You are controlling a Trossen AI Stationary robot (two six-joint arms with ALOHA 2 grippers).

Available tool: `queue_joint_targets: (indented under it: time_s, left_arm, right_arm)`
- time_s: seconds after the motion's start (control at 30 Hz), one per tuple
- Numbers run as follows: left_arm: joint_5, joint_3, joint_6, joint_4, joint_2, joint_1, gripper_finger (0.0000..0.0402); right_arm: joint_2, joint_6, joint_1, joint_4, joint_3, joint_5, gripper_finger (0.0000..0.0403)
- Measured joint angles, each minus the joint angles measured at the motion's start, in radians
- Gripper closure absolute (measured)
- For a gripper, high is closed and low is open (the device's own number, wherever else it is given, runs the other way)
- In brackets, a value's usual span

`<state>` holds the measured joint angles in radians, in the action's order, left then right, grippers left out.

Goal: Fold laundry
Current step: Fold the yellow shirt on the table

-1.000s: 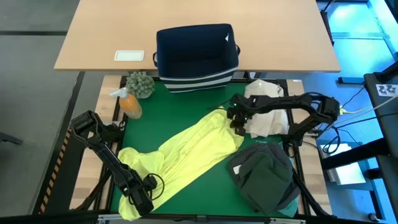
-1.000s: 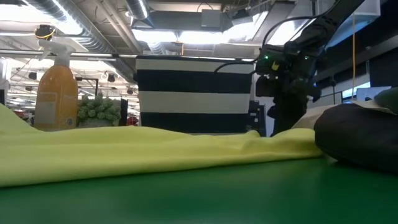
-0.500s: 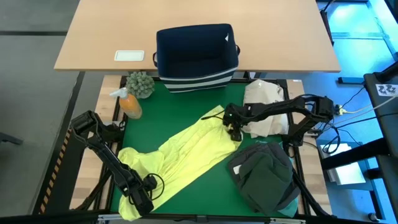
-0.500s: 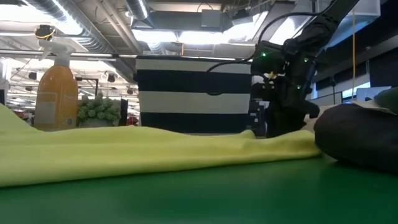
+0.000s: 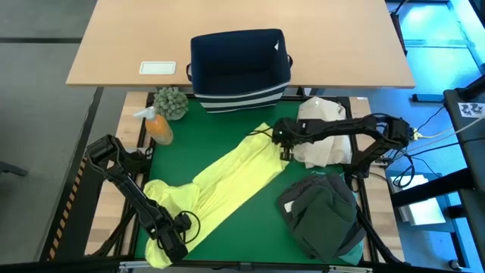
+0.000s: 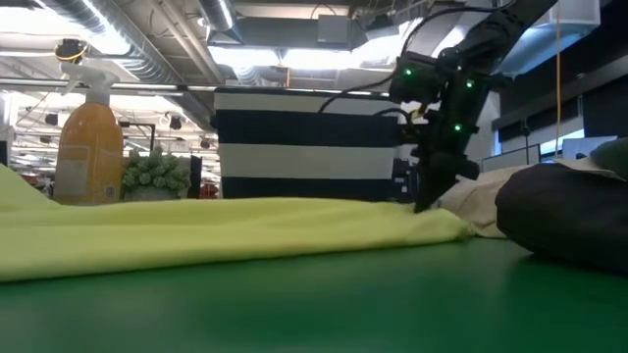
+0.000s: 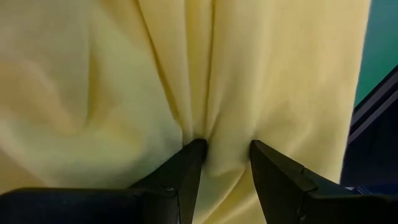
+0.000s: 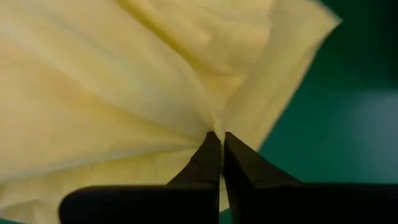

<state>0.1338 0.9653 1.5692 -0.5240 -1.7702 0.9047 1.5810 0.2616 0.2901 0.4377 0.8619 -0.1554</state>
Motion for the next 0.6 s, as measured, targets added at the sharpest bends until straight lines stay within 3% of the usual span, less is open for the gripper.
queue_joint_targets:
  time_s: [0.2,0.47,0.6]
  left_arm:
    - [-0.003,0.0,0.019,0.0,0.0,0.001,0.0265]
    - [-0.004,0.0,0.019,-0.002,0.0,0.001,0.0265]
    - [-0.005,0.0,0.019,-0.002,0.0,0.001,0.0265]
  right_arm:
    - [0.0,0.001,0.0,0.005,0.039,-0.094,0.0387]
    - [0.0,0.033,-0.002,0.187,0.082,0.111,0.0383]
    - [0.0,0.035,-0.002,0.271,0.085,0.121,0.0348]
